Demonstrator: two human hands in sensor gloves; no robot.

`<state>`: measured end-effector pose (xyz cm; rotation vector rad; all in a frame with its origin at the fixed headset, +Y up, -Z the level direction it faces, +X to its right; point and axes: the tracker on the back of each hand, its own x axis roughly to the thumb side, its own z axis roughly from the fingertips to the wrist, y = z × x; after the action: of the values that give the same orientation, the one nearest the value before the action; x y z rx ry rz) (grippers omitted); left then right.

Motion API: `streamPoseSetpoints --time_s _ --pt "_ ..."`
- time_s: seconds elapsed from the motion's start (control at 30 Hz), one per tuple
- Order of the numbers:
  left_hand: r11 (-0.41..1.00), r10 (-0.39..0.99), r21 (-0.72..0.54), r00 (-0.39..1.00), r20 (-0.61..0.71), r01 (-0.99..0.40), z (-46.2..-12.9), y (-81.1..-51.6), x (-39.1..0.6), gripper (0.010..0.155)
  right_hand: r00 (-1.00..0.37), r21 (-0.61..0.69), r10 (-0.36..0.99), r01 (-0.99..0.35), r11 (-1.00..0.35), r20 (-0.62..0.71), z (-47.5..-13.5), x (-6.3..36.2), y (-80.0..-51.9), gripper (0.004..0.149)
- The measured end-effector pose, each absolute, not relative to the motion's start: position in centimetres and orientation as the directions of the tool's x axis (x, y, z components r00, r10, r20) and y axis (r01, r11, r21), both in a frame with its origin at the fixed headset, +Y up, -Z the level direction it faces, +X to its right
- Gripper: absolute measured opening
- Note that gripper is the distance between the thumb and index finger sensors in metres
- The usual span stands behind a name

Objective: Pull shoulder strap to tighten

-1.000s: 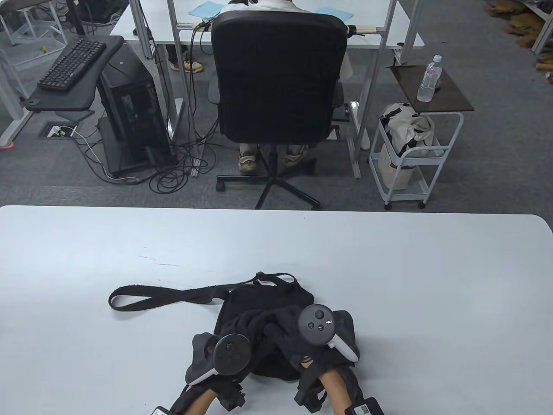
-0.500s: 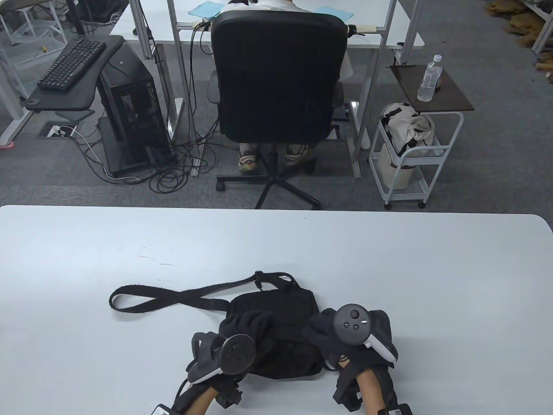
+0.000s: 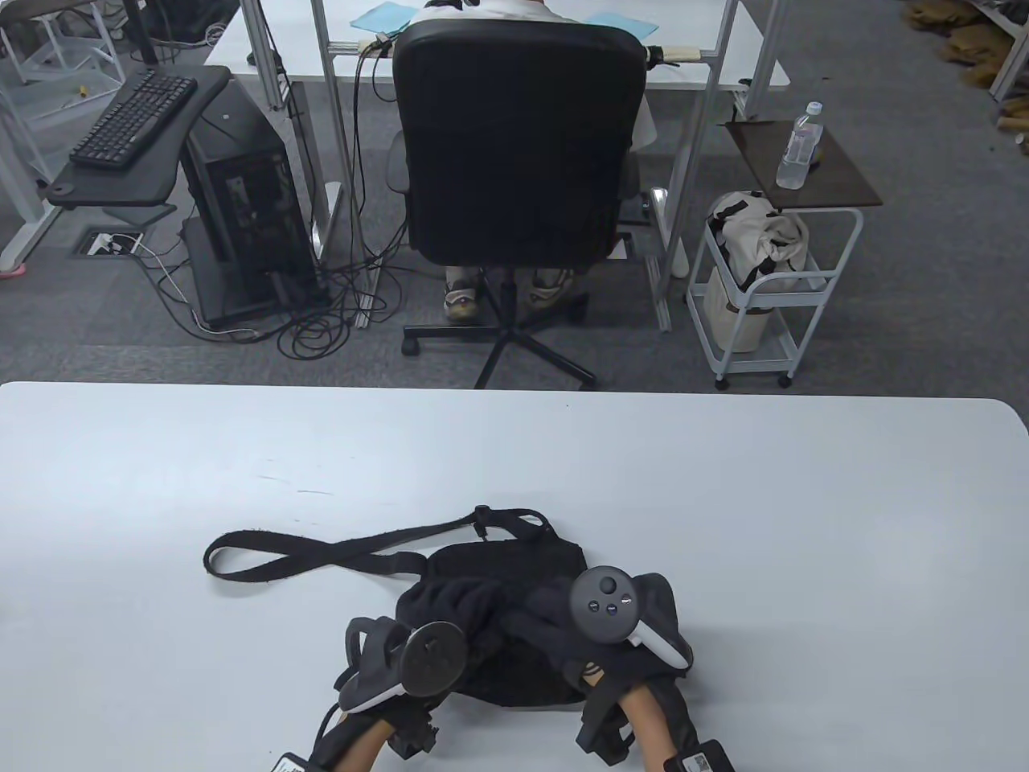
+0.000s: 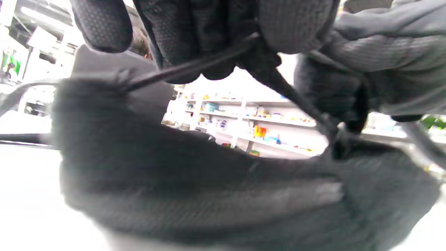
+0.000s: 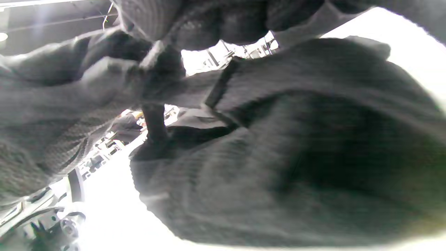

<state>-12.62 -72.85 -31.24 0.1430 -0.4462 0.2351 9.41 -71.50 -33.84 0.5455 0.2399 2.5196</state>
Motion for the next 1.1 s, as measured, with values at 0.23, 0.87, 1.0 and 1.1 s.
streamPoseSetpoints --time_s 0.23,0.87,1.0,1.1 --pt "0.977 0.166 0.057 0.902 0.398 -0.205 -32.2 -74.3 -15.0 0.063 -0.794 0.339 0.530 -0.431 -0.836 0.297 -34.0 12.1 -72.4 0.035" --pt "0.986 0.131 0.033 0.890 0.438 -0.161 -31.8 -75.1 -13.6 0.062 -0.925 0.379 0.264 -0.148 -0.913 0.273 -34.6 5.3 -74.9 0.081" --pt "0.986 0.137 0.026 0.888 0.438 -0.165 -31.9 -75.2 -13.5 0.062 -0.927 0.394 0.243 -0.117 -0.912 0.286 -34.7 5.1 -75.7 0.050" --pt "0.987 0.134 0.022 0.891 0.434 -0.159 -32.0 -75.4 -13.7 0.062 -0.903 0.332 0.304 -0.199 -0.922 0.303 -34.5 5.2 -74.6 0.035"
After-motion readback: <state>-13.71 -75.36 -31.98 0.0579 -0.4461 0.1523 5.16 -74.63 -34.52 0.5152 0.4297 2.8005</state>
